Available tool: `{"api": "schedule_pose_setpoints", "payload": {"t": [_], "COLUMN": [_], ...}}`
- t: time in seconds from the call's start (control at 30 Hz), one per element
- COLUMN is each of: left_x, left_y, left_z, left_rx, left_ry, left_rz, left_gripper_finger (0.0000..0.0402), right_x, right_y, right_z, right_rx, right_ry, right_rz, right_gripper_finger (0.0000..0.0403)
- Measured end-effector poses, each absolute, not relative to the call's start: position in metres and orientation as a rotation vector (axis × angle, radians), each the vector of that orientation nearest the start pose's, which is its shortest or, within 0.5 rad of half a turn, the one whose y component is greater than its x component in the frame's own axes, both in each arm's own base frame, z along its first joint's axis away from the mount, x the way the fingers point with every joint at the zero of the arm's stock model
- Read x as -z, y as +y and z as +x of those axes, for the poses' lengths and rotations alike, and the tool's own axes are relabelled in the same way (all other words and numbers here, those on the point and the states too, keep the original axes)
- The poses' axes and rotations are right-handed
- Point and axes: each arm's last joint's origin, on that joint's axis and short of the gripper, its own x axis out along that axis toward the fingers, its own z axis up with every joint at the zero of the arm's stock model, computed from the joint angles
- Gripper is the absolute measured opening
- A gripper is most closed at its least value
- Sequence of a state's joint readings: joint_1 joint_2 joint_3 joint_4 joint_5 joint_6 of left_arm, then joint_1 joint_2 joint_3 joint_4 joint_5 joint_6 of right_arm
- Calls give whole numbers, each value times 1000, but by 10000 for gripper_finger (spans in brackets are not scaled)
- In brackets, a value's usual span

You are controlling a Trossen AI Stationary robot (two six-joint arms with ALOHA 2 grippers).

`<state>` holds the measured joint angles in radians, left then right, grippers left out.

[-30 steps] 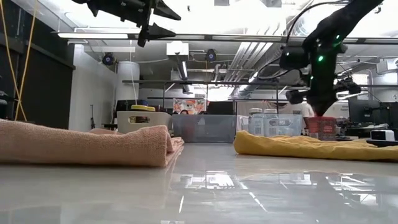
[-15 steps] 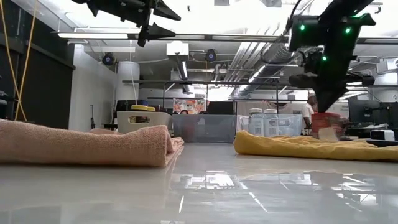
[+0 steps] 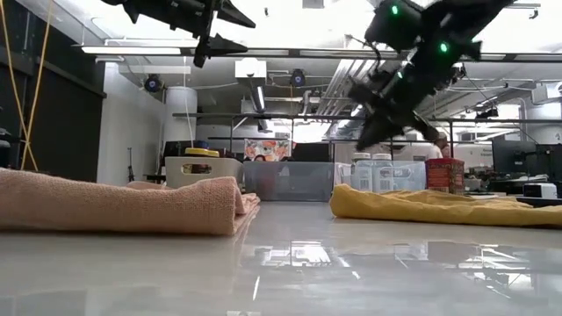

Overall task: Sort spices by type
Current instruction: Put the red seasoning can into the black transparent bin

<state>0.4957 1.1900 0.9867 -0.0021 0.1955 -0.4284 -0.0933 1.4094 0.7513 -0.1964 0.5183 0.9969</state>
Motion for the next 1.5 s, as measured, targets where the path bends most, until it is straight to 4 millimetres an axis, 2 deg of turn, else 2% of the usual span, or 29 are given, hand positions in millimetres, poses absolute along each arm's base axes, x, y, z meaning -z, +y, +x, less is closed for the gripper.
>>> {"api": "schedule_pose_setpoints", "payload": {"t": [0.07,0.13,0.3,0.5,0.67,0.83,0.93,1.03,1.13,1.4,1.5], "left_x": [-338,-338,-338,-338,-338,-339,-340,-341,-341,-341,-341], "left_y": [123,123,122,122,124,125,125,125,125,125,125], "left_z": [238,238,239,239,238,238,238,238,238,239,239], "left_rx": [-339,-340,-338,-339,-368,-397,-396,-394,-394,-389,-388], "left_ry": [123,121,121,120,113,106,92,86,87,88,89], "left_rz": [-517,-531,-535,-534,-527,-488,-484,-482,-482,-484,-484], "left_gripper_finger": [246,246,246,246,246,246,246,246,246,246,246], "right_x": [-207,-221,-248,-250,-240,-207,-211,-211,-206,-189,-182], "right_y": [-40,-41,-39,-28,-18,-17,-22,-29,-36,-53,-60], "right_z": [270,263,221,163,142,140,146,155,162,184,197], "right_rx": [915,936,1093,1277,1291,1304,1364,1352,1325,1390,1344], "right_ry": [469,521,722,905,954,995,911,854,885,806,791], "right_rz": [699,665,631,735,856,894,877,881,901,886,866], "right_gripper_finger": [0,0,0,0,0,0,0,0,0,0,0]}}
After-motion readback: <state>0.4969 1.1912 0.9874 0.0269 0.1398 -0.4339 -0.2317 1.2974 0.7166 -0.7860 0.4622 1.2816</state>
